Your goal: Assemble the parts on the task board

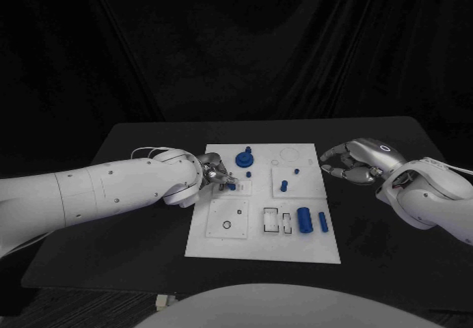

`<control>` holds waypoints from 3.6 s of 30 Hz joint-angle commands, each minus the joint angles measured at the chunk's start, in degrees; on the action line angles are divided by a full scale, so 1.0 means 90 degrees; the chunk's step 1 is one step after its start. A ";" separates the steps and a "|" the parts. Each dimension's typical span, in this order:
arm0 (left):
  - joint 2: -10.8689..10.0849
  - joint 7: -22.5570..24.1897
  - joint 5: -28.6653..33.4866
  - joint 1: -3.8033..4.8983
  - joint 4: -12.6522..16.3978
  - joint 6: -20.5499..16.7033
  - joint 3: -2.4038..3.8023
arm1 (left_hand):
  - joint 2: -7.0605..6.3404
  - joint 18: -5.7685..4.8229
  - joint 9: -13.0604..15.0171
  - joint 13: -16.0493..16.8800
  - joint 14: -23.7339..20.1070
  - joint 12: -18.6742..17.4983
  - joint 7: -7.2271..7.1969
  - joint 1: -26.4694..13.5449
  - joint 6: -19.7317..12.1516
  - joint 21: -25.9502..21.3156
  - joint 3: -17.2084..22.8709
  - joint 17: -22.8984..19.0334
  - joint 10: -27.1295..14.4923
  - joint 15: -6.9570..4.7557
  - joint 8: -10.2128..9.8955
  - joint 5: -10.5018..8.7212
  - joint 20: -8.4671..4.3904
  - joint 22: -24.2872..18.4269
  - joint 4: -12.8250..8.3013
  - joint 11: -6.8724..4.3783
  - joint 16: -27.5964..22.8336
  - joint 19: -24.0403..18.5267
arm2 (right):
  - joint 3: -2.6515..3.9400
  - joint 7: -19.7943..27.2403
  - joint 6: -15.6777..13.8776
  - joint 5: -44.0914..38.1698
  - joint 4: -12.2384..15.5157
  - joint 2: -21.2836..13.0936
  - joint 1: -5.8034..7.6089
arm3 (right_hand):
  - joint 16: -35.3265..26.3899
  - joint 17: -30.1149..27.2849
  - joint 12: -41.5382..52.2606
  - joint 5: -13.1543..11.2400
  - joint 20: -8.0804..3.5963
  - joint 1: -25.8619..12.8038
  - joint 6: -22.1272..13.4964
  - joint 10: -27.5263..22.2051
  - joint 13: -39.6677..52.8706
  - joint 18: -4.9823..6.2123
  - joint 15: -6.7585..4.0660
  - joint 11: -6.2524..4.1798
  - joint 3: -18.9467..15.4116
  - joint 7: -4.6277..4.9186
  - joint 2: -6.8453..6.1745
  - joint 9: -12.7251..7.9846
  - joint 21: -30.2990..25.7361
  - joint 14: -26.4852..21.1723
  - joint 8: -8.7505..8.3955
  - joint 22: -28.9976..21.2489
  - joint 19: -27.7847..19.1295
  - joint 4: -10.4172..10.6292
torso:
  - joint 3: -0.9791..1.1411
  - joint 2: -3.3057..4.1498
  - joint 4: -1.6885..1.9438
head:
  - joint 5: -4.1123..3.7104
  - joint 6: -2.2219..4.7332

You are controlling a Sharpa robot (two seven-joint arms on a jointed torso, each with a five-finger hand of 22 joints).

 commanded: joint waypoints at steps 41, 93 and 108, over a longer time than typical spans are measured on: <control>-0.0049 0.0013 0.0007 -0.0036 0.0069 0.0307 -0.0003 | 0.0019 0.0080 0.0199 0.1677 0.0649 0.0022 -0.0043 0.0573 -0.0019 -0.0096 -0.0376 0.1672 0.0662 0.0008 0.0218 0.0379 -0.0004 0.1318 0.0013 -0.0010 0.0017 0.0049 | 0.0004 -0.0037 -0.0057 -0.0015 -0.0038 0.0021 -0.0060 | -0.0036 0.1433 0.0016 0.0036 0.0006 0.0069 -0.0022 0.0677 0.1677 0.0078 0.0014 0.0030 0.0054 0.0009 -0.0022 -0.0013 -0.0046 0.0592 -0.0005 0.1014 -0.0039 -0.0014 | -0.0001 0.0000 0.0002 | 0.0052 -0.0001; -0.0047 -0.0127 0.0003 0.0088 0.0170 0.0049 0.0001 | -0.0032 0.0055 0.0429 0.1677 0.0649 0.0022 -0.0167 0.0926 0.0093 -0.0001 0.0004 0.1672 0.0662 -0.0103 0.0578 0.0675 -0.0111 0.1349 -0.0247 -0.0130 0.0017 0.0125 | 0.0004 -0.0049 -0.0119 -0.0015 -0.0013 -0.0014 -0.0061 | -0.0043 0.1427 0.0016 0.0051 0.0004 0.0062 -0.0019 0.0677 0.1677 0.0078 0.0013 0.0029 0.0073 0.0008 -0.0026 -0.0021 -0.0055 0.0591 -0.0007 0.1013 -0.0037 -0.0019 | 0.0000 -0.0001 0.0002 | 0.0013 -0.0001; -0.0017 -0.0120 -0.0482 0.0065 0.0134 0.0000 0.0000 | -0.0021 0.0055 0.0431 0.1677 0.0649 0.0022 -0.0165 0.0911 0.0106 -0.0001 0.0013 0.1672 0.0662 -0.0105 0.0592 0.0568 -0.0114 0.1349 -0.0230 -0.0129 0.0017 0.0126 | 0.0004 -0.0050 -0.0105 -0.0015 -0.0026 0.0002 -0.0063 | -0.0056 0.1415 0.0016 0.0054 0.0004 0.0056 -0.0013 0.0677 0.1677 0.0079 0.0013 0.0029 0.0084 0.0009 -0.0033 -0.0026 -0.0062 0.0587 -0.0006 0.1012 -0.0036 -0.0024 | 0.0001 -0.0001 0.0003 | 0.0036 -0.0001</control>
